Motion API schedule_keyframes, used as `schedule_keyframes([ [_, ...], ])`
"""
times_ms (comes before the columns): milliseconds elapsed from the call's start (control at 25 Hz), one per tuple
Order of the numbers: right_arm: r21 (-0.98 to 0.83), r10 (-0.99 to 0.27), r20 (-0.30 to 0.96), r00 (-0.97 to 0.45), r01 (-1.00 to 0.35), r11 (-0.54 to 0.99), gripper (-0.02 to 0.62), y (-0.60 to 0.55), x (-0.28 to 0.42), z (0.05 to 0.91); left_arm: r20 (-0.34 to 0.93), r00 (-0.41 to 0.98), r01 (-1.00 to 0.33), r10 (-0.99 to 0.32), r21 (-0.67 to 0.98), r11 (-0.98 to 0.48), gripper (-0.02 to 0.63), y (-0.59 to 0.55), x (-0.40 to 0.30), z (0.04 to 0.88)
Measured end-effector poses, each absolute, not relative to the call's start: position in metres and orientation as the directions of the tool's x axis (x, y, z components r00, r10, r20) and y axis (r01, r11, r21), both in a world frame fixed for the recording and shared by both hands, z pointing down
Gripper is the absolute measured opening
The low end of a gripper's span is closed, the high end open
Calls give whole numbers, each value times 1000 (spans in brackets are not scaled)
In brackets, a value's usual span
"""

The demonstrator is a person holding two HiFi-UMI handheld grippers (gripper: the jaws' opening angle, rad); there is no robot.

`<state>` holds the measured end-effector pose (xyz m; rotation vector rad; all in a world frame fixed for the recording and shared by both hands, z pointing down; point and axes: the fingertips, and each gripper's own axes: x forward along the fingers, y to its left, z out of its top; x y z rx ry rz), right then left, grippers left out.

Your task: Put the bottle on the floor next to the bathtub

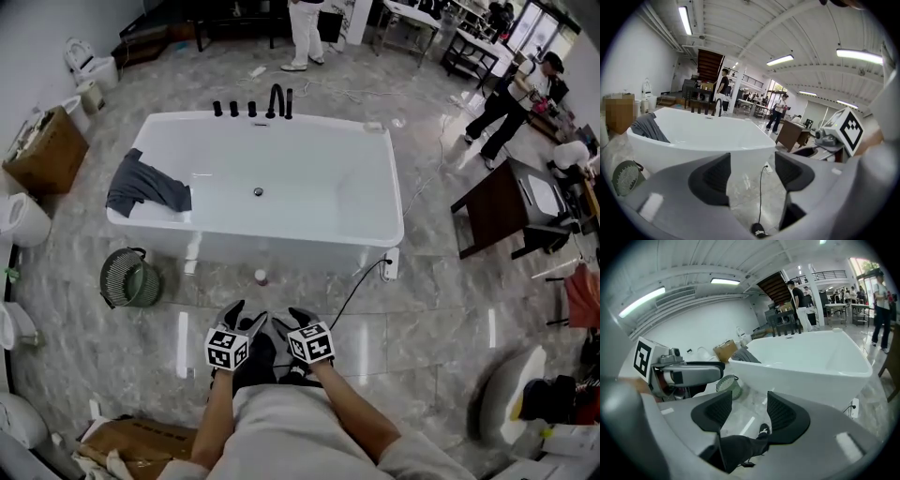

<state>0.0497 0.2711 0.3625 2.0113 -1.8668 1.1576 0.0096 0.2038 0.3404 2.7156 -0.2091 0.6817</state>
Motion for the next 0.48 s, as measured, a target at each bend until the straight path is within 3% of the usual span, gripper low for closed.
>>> schedule_keyframes([
  [480, -353, -811, 579, -91, -924, -148, 235, 318, 55, 344, 467, 876, -266, -121, 259, -929, 350, 240, 2, 322],
])
